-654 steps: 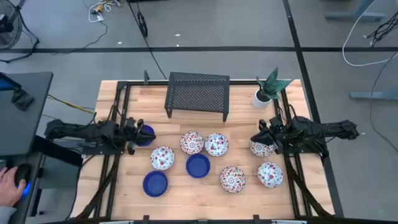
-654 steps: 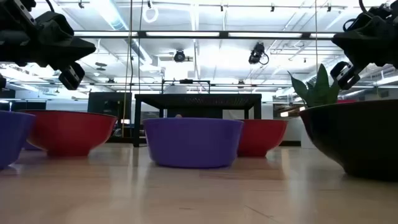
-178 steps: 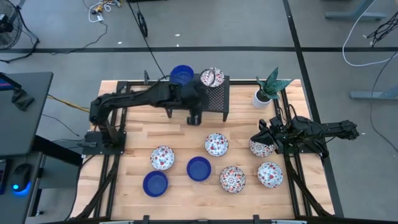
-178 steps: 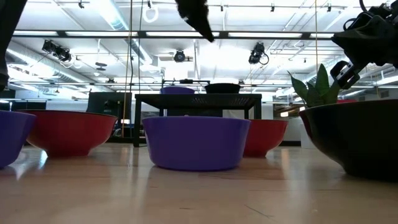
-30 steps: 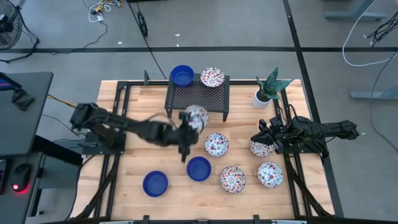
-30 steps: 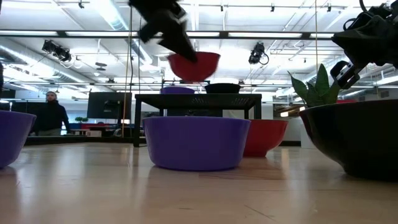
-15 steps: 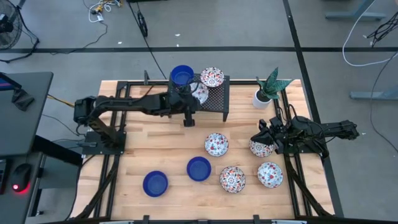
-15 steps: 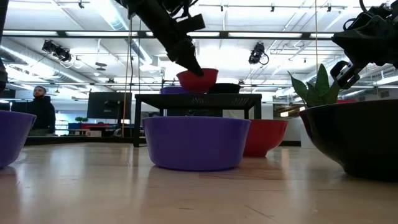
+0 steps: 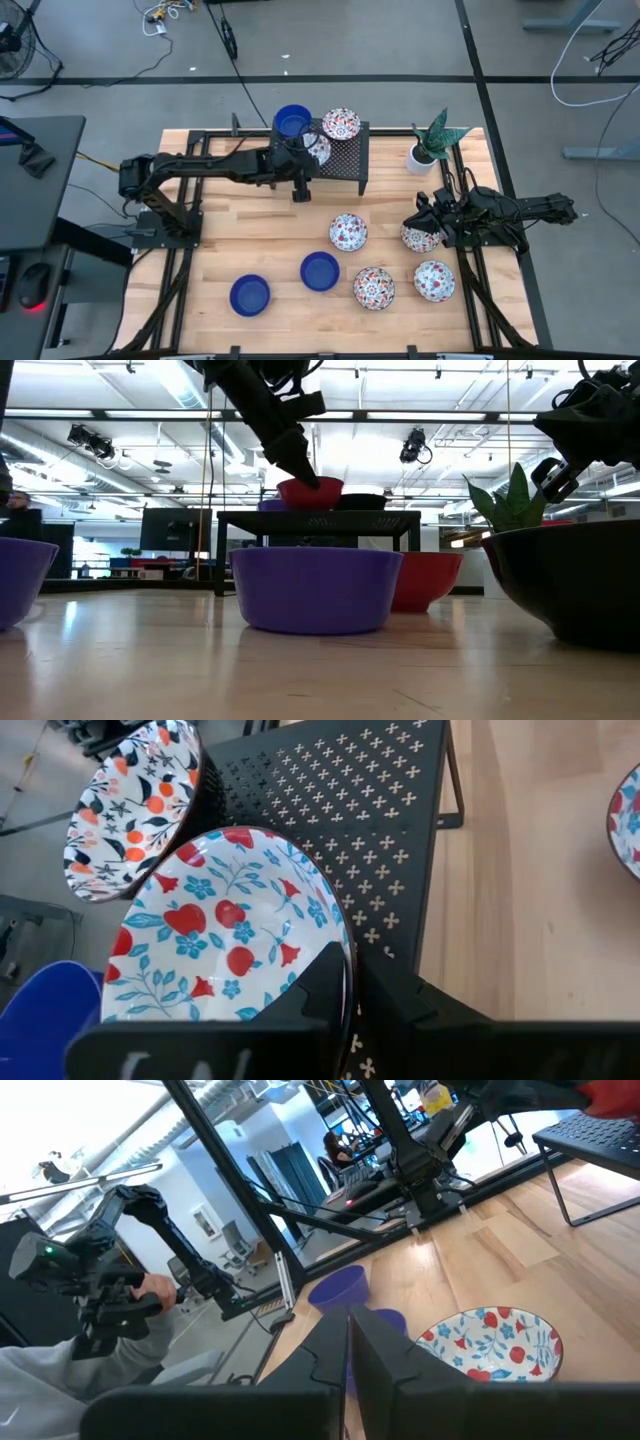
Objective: Pick & Place Mini bowls
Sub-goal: Put the left red bowl on the shelf
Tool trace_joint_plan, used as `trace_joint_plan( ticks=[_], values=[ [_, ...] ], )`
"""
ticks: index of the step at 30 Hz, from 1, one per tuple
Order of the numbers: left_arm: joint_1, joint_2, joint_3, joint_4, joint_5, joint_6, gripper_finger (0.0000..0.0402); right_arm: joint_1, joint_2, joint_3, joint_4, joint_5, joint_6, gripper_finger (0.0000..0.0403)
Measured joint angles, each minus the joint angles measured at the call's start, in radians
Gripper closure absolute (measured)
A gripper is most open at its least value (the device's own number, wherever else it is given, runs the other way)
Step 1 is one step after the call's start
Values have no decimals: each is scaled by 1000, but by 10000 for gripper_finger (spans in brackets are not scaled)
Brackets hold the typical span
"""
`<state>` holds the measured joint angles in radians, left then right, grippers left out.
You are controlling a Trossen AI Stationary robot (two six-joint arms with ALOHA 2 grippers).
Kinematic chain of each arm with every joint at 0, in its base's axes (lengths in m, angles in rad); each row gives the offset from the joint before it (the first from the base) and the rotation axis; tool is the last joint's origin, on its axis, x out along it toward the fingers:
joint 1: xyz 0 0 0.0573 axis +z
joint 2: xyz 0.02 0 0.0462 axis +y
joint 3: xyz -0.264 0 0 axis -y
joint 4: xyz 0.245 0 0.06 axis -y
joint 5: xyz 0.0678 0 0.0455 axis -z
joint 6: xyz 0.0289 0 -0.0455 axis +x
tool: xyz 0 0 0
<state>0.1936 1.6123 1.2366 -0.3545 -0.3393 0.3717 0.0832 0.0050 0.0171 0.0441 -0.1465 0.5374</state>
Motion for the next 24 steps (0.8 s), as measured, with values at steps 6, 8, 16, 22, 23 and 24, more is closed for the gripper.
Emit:
trace_joint_plan(
  ticks=[6,8,16,22,23,24],
  values=[
    [0,0,0,0,0,-1,361,0,0,0,0,0,0,382],
    [0,0,0,0,0,-2,361,0,0,0,0,0,0,382],
    [0,0,0,-1,0,2,360,0,0,0,0,0,0,382],
    [0,0,0,-1,-15,4,344,0,0,0,0,0,0,382],
    [0,0,0,-1,-20,4,336,0,0,0,0,0,0,382],
    [0,0,0,-2,-23,4,328,0,0,0,0,0,0,382]
  ],
)
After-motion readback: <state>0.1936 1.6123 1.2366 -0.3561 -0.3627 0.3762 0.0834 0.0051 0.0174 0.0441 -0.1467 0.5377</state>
